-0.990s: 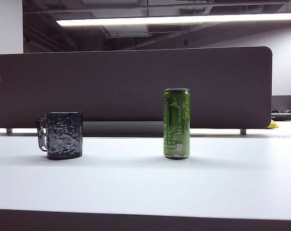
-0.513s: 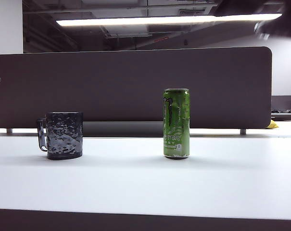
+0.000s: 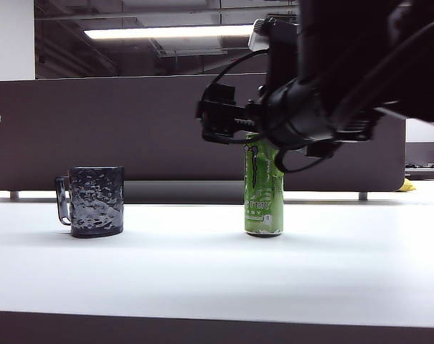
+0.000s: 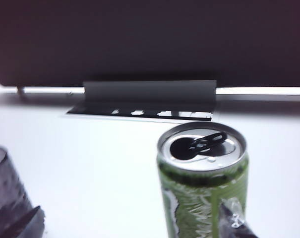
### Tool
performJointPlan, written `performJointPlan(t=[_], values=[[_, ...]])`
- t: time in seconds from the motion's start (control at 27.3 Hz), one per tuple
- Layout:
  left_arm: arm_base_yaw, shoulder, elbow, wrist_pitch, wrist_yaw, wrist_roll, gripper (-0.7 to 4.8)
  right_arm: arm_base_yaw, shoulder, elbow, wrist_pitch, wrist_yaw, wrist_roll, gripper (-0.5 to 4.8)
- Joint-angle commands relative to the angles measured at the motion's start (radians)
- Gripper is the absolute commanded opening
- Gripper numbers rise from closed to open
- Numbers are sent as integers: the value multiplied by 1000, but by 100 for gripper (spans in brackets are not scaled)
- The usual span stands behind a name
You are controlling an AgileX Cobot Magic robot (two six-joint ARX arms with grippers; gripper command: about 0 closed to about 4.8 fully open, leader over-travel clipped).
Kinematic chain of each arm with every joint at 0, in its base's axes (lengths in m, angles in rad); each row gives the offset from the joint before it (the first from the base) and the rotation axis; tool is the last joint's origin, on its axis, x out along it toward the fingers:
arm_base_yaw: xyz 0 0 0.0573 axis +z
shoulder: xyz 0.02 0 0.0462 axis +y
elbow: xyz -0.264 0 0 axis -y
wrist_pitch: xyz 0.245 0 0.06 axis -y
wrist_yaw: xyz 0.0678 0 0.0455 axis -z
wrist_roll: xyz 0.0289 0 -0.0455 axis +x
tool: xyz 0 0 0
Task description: Pick up the metal can, pour some water into the cup, then place the can back on the table.
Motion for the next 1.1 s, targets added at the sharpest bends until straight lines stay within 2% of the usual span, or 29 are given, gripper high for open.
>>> performJointPlan(t=[0.04,0.18,0.26,0.48,1.1], values=[[-1,1,1,13,0,0,-5,-1,-8,9,28,89,21,479],[-1,1,1,13,3,0,-5,-48,-8,21,-4,79,31,479],[-1,1,1,13,1,0,-5,-88,-6,40,-45,9,55,479],[-1,1,1,13,3,0,-5,-144,-4,100,-179,-102,92,479],[-1,1,1,14,3,0,-5,-147,149,208,-161,-98,89,479]])
